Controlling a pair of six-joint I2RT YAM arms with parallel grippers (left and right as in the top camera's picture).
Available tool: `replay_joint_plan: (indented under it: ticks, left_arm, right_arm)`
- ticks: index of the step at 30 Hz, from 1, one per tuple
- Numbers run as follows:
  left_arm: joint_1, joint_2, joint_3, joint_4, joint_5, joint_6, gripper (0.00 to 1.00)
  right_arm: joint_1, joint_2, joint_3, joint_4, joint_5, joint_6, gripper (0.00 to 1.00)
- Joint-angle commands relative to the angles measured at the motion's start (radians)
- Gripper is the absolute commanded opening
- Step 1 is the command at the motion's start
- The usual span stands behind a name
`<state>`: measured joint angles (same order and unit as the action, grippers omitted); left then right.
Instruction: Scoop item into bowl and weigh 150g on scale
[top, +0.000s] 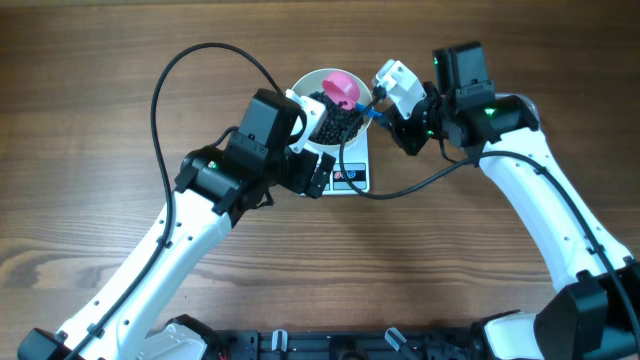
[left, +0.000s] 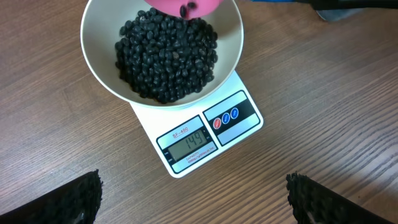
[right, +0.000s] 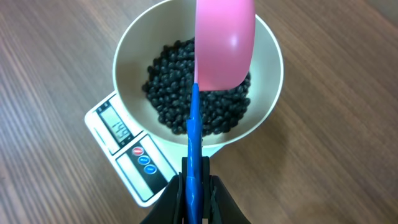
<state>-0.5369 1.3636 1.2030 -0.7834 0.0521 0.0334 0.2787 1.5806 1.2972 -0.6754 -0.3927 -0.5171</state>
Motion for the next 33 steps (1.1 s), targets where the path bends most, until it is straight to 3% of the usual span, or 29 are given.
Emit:
replay_joint_plan:
  ticks: [1, 8, 15, 33]
  left_arm:
    - [-0.004, 0.006, -0.006, 0.002, 0.014, 0.015, 1.00]
    - [-0.004, 0.006, -0.006, 0.002, 0.014, 0.015, 1.00]
    - [-0.004, 0.006, -0.006, 0.002, 0.014, 0.015, 1.00]
    - [-0.004, 0.006, -0.006, 0.002, 0.014, 0.015, 1.00]
  right_arm:
    - [0.005, -0.004, 0.004, 0.031, 0.007, 0.049, 0.04]
    - [0.004, -0.053, 0.006, 0.052, -0.029, 0.053, 0.04]
    - [0.004, -0.053, 0.006, 0.062, -0.087, 0.259, 0.04]
    - [-0.027, -0.089, 0.006, 0.145, -0.087, 0.370, 0.04]
